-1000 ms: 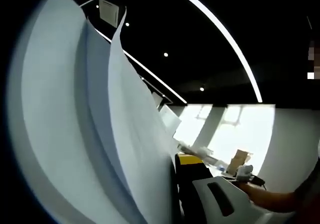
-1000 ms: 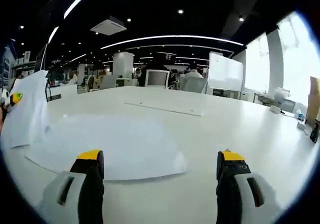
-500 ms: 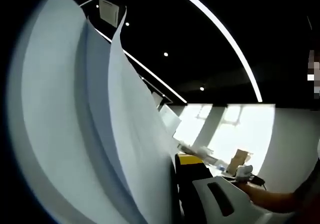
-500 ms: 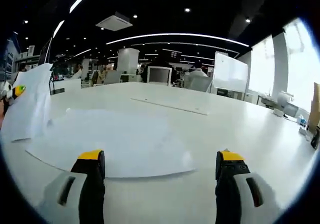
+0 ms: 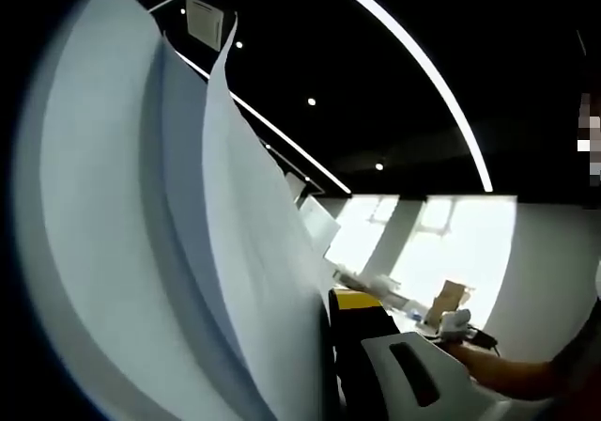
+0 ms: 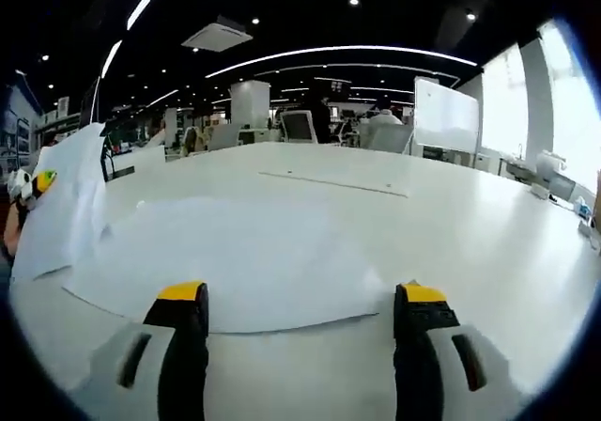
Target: Organize the stack of printing papers by aligning and flattening the scattered papers on the table
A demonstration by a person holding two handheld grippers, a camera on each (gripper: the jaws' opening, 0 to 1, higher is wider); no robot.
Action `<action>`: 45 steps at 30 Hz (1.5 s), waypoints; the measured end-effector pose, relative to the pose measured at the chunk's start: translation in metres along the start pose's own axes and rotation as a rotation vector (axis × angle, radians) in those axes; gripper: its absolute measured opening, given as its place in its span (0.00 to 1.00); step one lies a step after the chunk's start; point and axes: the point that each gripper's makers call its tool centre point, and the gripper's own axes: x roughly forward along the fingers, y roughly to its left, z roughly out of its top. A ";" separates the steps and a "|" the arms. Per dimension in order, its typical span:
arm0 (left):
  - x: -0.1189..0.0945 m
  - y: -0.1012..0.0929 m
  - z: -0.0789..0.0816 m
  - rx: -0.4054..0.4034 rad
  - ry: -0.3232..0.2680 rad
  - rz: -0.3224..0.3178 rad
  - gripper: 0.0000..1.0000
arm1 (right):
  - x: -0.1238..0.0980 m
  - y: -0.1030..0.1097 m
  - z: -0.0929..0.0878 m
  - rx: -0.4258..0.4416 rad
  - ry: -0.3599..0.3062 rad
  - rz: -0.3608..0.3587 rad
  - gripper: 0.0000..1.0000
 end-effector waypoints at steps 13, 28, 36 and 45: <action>0.000 0.000 0.001 -0.002 -0.003 0.000 0.10 | -0.004 0.016 0.002 -0.009 -0.012 0.049 0.53; -0.001 0.001 0.001 -0.002 -0.006 0.003 0.10 | -0.004 0.032 0.003 -0.028 -0.027 0.110 0.32; -0.001 0.001 0.001 -0.002 -0.007 0.003 0.10 | -0.002 0.033 0.003 -0.032 -0.028 0.117 0.28; -0.001 0.000 0.001 -0.002 -0.008 0.003 0.10 | -0.002 0.046 0.003 -0.115 -0.036 0.164 0.10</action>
